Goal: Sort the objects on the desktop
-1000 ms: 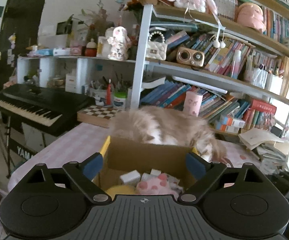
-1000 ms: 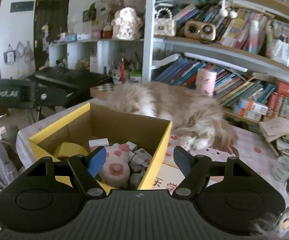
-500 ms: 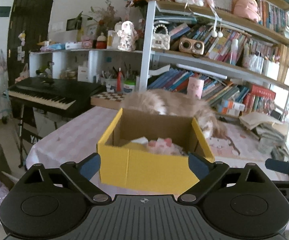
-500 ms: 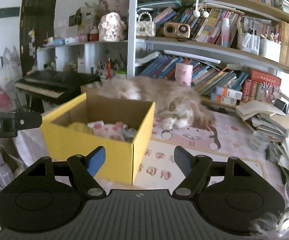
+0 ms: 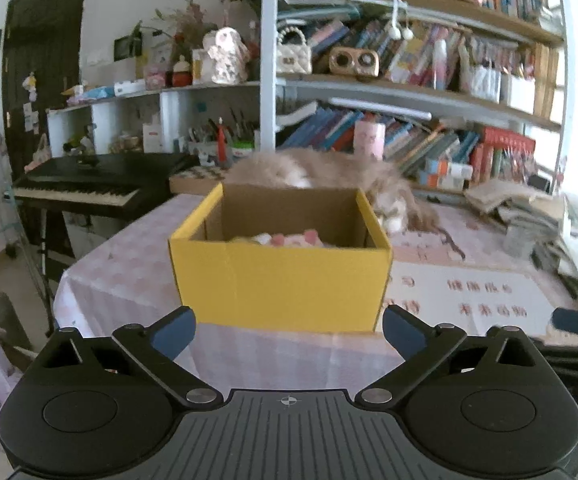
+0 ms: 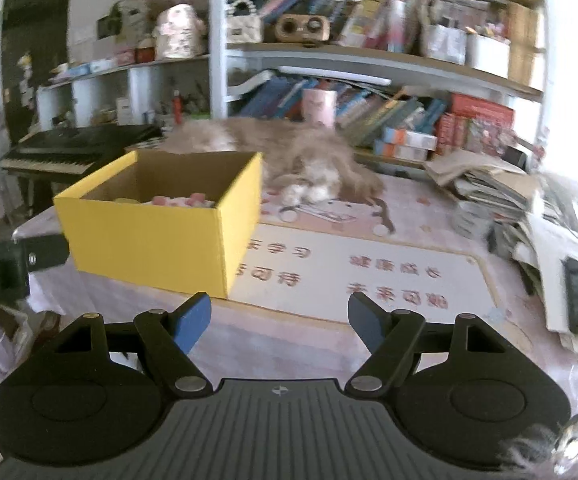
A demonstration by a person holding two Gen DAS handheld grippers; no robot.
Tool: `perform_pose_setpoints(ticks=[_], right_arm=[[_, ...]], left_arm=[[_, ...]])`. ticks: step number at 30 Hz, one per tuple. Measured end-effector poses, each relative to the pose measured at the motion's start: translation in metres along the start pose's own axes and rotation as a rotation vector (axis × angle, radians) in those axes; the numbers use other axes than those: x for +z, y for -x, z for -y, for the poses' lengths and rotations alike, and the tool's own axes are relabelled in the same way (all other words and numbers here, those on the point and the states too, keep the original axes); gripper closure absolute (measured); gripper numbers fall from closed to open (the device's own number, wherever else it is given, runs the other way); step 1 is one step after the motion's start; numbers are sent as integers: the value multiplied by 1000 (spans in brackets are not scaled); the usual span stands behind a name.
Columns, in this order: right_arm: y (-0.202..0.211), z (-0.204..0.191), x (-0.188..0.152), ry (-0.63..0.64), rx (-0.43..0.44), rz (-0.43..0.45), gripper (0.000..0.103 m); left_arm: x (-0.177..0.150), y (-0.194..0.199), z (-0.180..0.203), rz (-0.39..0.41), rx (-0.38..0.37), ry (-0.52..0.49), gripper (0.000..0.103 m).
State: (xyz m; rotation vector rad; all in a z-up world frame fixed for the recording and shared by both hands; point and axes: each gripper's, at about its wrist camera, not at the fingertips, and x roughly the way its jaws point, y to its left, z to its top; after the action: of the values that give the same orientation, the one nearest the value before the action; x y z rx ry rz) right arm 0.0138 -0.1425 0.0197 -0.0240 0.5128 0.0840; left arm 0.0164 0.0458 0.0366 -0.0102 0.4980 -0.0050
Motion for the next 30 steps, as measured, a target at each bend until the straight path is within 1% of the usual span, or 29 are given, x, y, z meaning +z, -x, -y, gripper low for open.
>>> perform_pose_setpoints(ticks=[8, 12, 16, 20, 28, 30], right_arm=[[10, 17, -16, -50, -37, -10, 22], [12, 22, -21, -85, -48, -24, 19], [12, 23, -25, -85, -56, -38, 16], [13, 23, -26, -82, -57, -54, 15], [12, 24, -27, -88, -54, -64, 12], [11, 25, -28, -95, -54, -70, 11]], left_arm=[[-12, 0, 15, -54, -1, -12, 1], [-15, 2, 17, -52, 0, -26, 0], [-17, 2, 19, -58, 1, -30, 0], [-19, 0, 22, -89, 8, -56, 0], [-21, -4, 24, -115, -8, -64, 0], [-22, -6, 24, -132, -9, -75, 0]])
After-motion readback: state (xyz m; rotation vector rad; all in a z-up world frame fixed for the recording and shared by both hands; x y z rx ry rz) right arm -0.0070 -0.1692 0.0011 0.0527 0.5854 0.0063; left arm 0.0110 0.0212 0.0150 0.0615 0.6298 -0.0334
